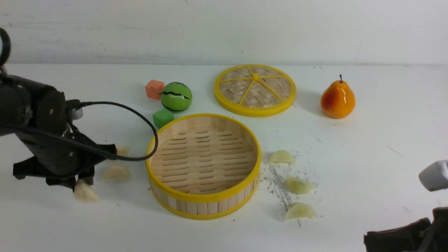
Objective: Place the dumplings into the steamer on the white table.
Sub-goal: 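Place the dumpling into the bamboo steamer basket with the left gripper, then reach for and grasp a dumpling on the table with the left gripper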
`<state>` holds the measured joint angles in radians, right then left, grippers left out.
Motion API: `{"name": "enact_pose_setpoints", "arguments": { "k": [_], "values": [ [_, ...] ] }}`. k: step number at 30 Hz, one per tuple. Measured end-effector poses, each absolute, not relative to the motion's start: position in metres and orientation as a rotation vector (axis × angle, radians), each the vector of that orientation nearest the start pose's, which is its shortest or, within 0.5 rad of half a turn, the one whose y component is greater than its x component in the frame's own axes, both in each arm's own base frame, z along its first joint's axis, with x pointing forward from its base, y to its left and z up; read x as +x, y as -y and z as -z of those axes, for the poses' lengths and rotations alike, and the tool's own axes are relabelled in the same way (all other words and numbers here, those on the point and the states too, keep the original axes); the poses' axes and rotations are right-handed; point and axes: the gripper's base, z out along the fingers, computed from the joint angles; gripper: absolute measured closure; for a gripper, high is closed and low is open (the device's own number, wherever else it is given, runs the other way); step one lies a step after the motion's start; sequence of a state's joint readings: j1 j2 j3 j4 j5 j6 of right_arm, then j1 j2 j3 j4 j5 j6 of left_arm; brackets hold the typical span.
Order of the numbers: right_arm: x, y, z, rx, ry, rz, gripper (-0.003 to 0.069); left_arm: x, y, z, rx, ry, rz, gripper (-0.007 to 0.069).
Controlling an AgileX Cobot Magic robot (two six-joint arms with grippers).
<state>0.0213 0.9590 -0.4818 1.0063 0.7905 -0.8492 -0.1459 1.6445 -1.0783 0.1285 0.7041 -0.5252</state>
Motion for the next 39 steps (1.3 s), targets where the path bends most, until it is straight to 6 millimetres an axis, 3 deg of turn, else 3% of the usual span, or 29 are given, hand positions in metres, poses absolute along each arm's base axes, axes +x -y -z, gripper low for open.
{"name": "enact_pose_setpoints", "arguments": {
  "k": [5,9,11,15,17,18,19,22,25,28,32,35,38,39],
  "values": [
    [0.155,-0.058,-0.245,-0.312,-2.343,-0.780,0.0636,0.325,0.067,-0.269,-0.205,-2.624,0.249,0.0421],
    [0.156,-0.057,-0.245,-0.304,-2.338,-0.768,0.0636,0.340,0.116,-0.306,0.137,-2.522,0.356,0.0421],
    [0.156,-0.057,-0.245,-0.302,-2.337,-0.767,0.0636,0.354,0.138,-0.311,0.264,-2.491,0.360,0.0421],
    [0.156,-0.057,-0.245,-0.302,-2.337,-0.767,0.0636,0.383,0.162,-0.292,0.428,-2.484,0.300,0.0421],
    [0.156,-0.057,-0.245,-0.301,-2.336,-0.768,0.0636,0.406,0.175,-0.263,0.540,-2.505,0.229,0.0421],
    [0.156,-0.057,-0.245,-0.301,-2.336,-0.768,0.0636,0.406,0.175,-0.264,0.541,-2.500,0.228,0.0421],
    [0.156,-0.057,-0.245,-0.301,-2.336,-0.768,0.0636,0.416,0.179,-0.244,0.575,-2.527,0.207,0.0421],
    [0.156,-0.057,-0.245,-0.303,-2.335,-0.767,0.0636,0.426,0.182,-0.216,0.654,-2.560,0.168,0.0421],
    [0.156,-0.057,-0.245,-0.303,-2.335,-0.767,0.0636,0.429,0.183,-0.202,0.735,-2.566,0.141,0.0421],
    [0.156,-0.057,-0.245,-0.303,-2.335,-0.767,0.0636,0.430,0.184,-0.201,0.765,-2.554,0.135,0.0412],
    [0.156,-0.057,-0.245,-0.303,-2.335,-0.767,0.0634,0.428,0.182,-0.221,0.764,-2.507,0.128,0.0304],
    [0.156,-0.057,-0.245,-0.303,-2.335,-0.767,0.0630,0.419,0.176,-0.260,0.778,-2.456,0.084,0.0232],
    [0.156,-0.057,-0.245,-0.303,-2.335,-0.767,0.0629,0.401,0.162,-0.306,0.762,-2.423,0.010,0.0220],
    [0.156,-0.057,-0.245,-0.303,-2.335,-0.767,0.0629,0.397,0.157,-0.313,0.758,-2.433,-0.015,0.0225]
  ]
}}
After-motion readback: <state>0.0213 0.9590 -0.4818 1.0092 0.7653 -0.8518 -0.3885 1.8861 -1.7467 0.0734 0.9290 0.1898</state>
